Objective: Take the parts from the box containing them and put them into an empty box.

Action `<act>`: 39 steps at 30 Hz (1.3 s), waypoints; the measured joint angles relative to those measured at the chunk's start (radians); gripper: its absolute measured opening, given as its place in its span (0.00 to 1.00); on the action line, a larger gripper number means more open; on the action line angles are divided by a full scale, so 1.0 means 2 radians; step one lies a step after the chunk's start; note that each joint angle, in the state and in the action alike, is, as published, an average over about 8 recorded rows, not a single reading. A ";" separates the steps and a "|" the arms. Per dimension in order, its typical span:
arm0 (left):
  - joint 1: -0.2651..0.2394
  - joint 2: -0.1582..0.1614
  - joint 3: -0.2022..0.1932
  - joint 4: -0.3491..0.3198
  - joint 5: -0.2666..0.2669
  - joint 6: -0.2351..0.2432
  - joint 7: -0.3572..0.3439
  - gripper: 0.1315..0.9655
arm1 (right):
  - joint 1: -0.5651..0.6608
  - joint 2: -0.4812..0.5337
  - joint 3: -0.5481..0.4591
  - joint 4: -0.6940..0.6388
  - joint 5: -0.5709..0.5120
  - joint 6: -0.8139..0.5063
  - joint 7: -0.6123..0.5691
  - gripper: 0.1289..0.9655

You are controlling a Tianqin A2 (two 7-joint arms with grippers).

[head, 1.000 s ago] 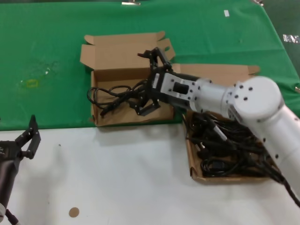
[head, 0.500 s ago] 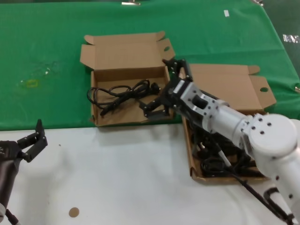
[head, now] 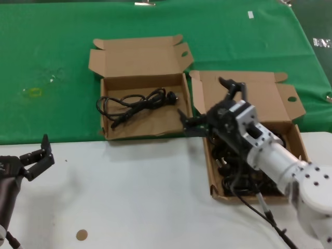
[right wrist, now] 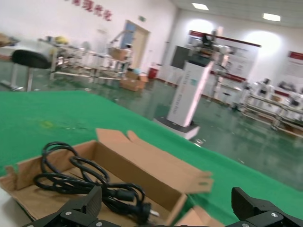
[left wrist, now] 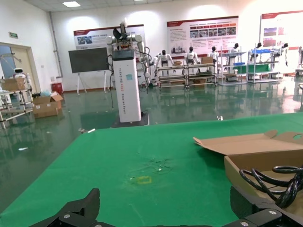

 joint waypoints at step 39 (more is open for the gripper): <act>0.000 0.000 0.000 0.000 0.000 0.000 0.000 1.00 | -0.155 0.012 0.076 0.117 0.066 0.110 0.062 1.00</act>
